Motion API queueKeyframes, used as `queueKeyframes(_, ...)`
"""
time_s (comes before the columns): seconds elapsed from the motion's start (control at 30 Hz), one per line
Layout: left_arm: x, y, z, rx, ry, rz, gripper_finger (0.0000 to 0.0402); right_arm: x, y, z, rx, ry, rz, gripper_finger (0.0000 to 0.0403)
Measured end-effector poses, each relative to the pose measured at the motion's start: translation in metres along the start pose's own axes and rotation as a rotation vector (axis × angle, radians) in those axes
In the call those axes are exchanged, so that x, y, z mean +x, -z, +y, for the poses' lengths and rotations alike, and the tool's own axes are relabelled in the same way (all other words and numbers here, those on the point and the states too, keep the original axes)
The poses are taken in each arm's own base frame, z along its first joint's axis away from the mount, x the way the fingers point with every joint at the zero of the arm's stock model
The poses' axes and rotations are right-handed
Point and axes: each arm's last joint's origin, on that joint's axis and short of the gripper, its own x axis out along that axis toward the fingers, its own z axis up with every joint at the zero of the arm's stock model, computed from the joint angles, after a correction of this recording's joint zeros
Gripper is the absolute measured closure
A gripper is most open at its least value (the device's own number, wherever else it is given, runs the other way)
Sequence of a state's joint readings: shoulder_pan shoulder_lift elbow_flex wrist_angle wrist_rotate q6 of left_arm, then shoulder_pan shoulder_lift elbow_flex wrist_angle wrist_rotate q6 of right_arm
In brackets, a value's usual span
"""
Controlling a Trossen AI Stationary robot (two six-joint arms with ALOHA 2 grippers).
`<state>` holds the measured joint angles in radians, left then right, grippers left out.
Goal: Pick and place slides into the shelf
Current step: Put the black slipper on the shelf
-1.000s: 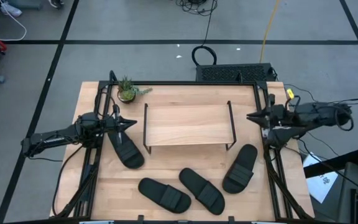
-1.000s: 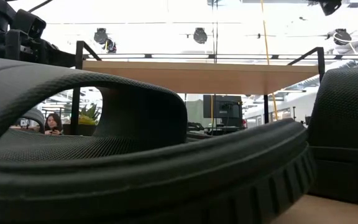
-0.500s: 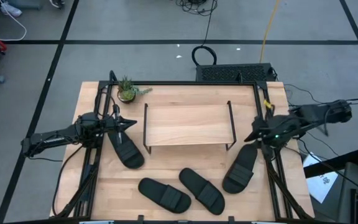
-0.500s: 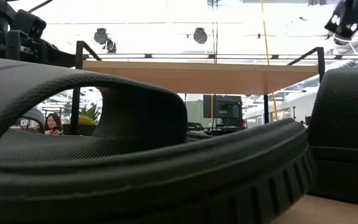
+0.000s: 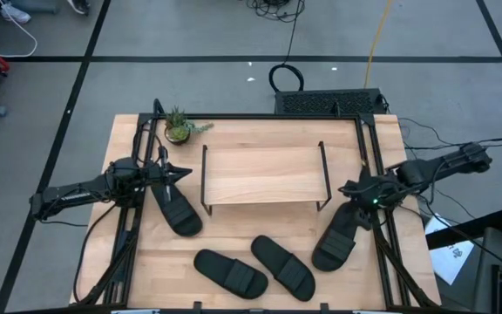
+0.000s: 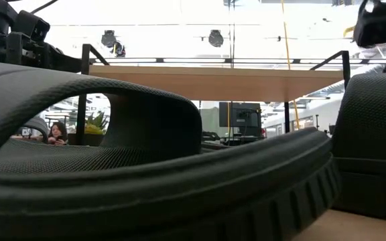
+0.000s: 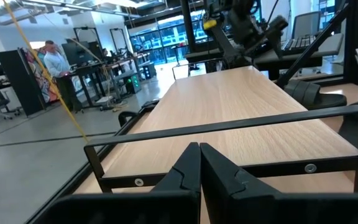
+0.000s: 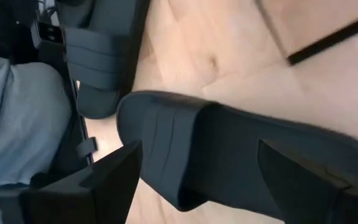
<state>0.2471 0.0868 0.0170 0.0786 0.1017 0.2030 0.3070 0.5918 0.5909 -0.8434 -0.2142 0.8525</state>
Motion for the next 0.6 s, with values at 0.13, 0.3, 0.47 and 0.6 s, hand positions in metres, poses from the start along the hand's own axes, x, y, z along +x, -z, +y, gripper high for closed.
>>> queueKeyframes(0.13, 0.0, 0.0, 0.0, -0.002, 0.0, 0.001, 0.0398, 0.017, 0.002, -0.006, 0.019, -0.062, 0.016, 0.0097)
queueKeyframes(0.3, 0.0, 0.0, 0.0, -0.002, 0.0, 0.001, 0.0398, 0.031, 0.005, -0.012, 0.044, -0.103, 0.024, 0.01)
queueKeyframes(0.47, 0.0, 0.001, 0.0, -0.003, 0.002, 0.012, 0.0398, 0.04, 0.011, -0.019, 0.122, -0.115, 0.083, 0.01)
queueKeyframes(0.6, 0.0, 0.003, -0.001, -0.005, 0.007, 0.033, 0.0398, 0.046, 0.014, -0.02, 0.104, -0.143, 0.084, 0.01)
